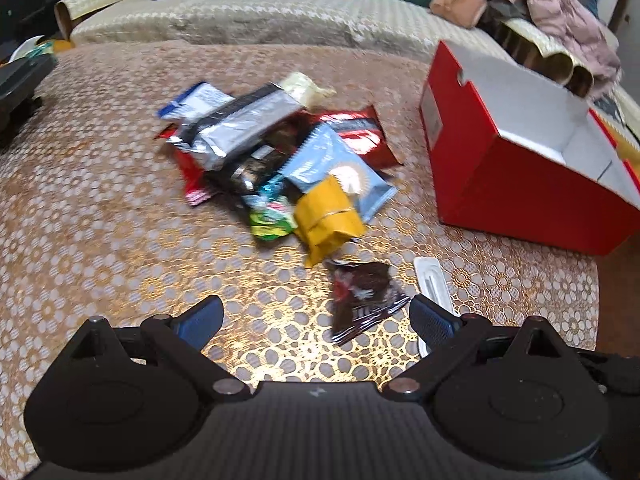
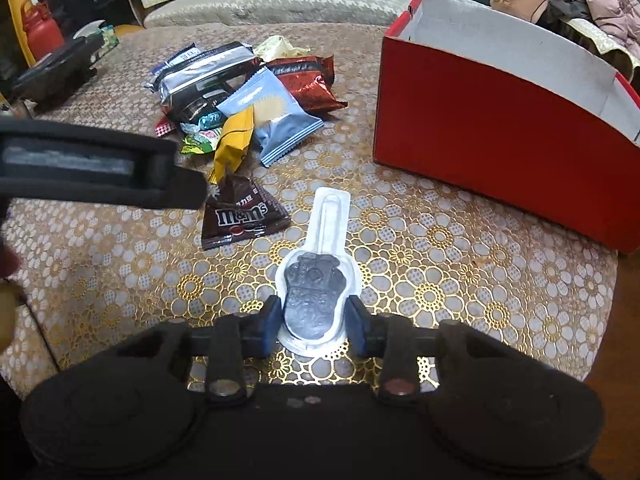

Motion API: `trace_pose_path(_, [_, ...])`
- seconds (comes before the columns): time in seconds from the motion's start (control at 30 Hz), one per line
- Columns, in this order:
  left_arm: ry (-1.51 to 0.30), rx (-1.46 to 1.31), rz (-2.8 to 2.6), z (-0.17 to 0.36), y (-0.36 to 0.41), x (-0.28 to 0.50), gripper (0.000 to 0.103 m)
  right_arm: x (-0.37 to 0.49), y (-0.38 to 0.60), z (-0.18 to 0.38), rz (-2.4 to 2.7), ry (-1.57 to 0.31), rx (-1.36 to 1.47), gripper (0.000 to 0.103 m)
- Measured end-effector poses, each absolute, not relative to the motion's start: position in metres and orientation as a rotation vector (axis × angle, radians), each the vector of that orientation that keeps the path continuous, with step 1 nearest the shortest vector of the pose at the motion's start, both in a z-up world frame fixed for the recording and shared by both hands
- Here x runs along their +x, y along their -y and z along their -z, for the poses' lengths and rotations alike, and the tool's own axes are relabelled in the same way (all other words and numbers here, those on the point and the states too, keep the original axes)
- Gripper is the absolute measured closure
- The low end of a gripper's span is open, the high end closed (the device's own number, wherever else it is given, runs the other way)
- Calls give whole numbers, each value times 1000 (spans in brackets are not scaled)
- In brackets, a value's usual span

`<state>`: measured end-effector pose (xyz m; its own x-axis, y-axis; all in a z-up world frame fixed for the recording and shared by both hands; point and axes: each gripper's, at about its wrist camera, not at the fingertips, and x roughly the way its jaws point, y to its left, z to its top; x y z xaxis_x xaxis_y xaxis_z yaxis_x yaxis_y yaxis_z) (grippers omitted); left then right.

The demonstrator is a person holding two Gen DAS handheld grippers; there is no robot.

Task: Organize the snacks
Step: 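Grasp the brown M&M's bag with the left gripper while the right gripper lifts the lollipop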

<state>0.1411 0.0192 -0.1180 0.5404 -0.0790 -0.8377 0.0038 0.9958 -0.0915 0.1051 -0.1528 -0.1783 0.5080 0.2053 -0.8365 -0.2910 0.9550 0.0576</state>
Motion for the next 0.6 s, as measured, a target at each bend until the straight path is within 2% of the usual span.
trace_pose_path(0.13, [-1027,-64,67,129,-5,154,4,105,158,178,-335,-983,-92,69])
trace_pose_path(0.23, [-1068,-100,66,138,-3,164,22,105,163,178,-347,-981,-76,69])
trace_pose_path(0.3, [-1096,-118,66,144,-2,169,40,105,164,178,-349,-978,-74,69])
trace_pose_path(0.37, [-1097,-130,63,147,-3,171,45,105,166,178,-354,-977,-71,69])
trace_pose_path(0.43, [-1089,-144,67,146,-5,171,57,106,168,177,-354,-976,-66,69])
trace_pose_path(0.47, [-1088,-160,80,146,-7,171,70,106,168,177,-353,-974,-64,69])
trace_pose_path(0.6, [-1079,-168,86,145,-11,168,76,106,170,175,-352,-966,-60,69])
